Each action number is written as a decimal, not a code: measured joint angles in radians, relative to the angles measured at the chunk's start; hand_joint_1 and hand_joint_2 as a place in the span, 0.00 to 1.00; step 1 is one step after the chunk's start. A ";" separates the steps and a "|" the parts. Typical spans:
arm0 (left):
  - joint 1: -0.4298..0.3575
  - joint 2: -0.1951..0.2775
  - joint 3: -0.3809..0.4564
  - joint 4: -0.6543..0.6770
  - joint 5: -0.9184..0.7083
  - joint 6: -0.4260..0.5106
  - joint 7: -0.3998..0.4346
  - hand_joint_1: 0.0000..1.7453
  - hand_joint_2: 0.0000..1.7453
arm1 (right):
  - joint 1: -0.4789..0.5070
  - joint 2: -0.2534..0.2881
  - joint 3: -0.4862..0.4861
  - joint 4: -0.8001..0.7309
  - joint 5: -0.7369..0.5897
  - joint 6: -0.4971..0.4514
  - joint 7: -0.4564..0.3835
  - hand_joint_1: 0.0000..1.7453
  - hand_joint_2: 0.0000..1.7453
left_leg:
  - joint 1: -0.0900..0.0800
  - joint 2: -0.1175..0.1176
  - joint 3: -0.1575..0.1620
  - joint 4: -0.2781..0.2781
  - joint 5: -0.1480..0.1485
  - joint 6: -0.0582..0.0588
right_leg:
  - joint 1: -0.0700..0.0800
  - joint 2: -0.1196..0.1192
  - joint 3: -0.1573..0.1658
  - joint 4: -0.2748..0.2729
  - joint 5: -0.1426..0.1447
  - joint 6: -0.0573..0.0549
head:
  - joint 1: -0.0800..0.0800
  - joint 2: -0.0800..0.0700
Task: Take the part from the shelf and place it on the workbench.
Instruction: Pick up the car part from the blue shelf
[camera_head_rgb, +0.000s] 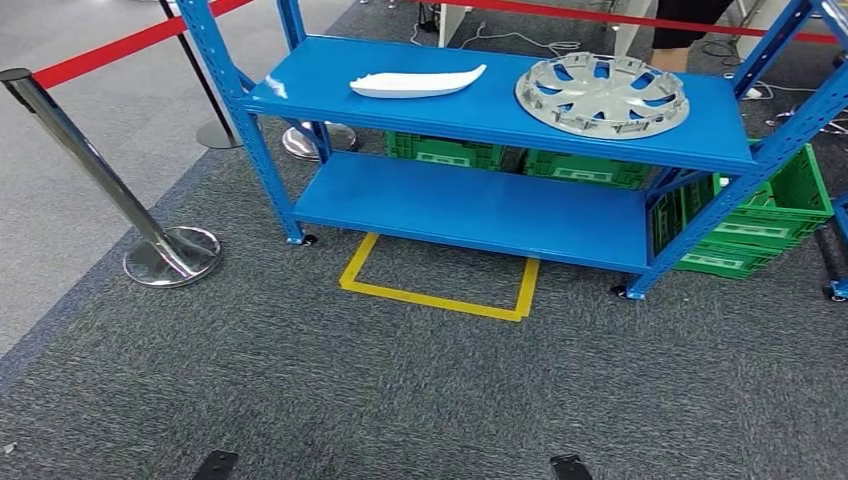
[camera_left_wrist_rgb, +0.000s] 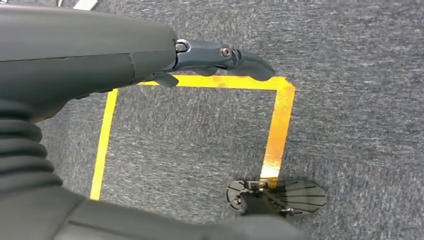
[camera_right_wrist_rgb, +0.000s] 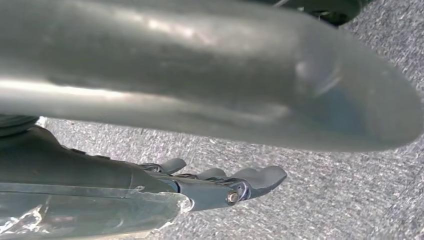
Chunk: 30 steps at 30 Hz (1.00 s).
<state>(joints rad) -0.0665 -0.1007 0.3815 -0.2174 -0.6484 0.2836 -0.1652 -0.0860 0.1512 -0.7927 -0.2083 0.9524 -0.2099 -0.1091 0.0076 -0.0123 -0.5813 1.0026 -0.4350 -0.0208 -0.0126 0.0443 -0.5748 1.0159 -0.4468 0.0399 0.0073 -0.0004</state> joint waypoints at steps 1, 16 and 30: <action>-0.001 0.000 0.001 0.000 -0.001 -0.002 0.000 0.00 0.00 | 0.000 0.000 0.000 0.000 0.001 0.000 0.000 0.00 0.00 | 0.000 0.000 0.000 0.000 0.000 0.001 | 0.000 0.000 0.000 -0.001 0.000 0.003 | 0.000 0.000; -0.002 0.001 0.004 0.000 -0.002 -0.013 0.000 0.00 0.00 | -0.001 -0.001 0.000 0.000 0.005 -0.004 0.006 0.00 0.00 | 0.003 0.000 0.001 0.000 0.003 -0.001 | 0.002 0.000 -0.002 0.002 0.000 0.007 | 0.000 0.000; -0.002 0.000 0.005 0.000 -0.001 -0.015 0.000 0.00 0.00 | 0.000 -0.001 -0.002 0.000 -0.003 -0.006 0.010 0.00 0.00 | -0.001 0.000 0.000 0.000 0.001 0.002 | -0.002 0.000 -0.001 0.001 0.002 0.010 | 0.000 0.000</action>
<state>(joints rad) -0.0687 -0.1002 0.3862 -0.2174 -0.6494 0.2683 -0.1652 -0.0865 0.1499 -0.7943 -0.2083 0.9494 -0.2158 -0.0989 0.0063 -0.0126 -0.5811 1.0029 -0.4335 -0.0190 -0.0143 0.0442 -0.5755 1.0165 -0.4451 0.0498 0.0069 -0.0004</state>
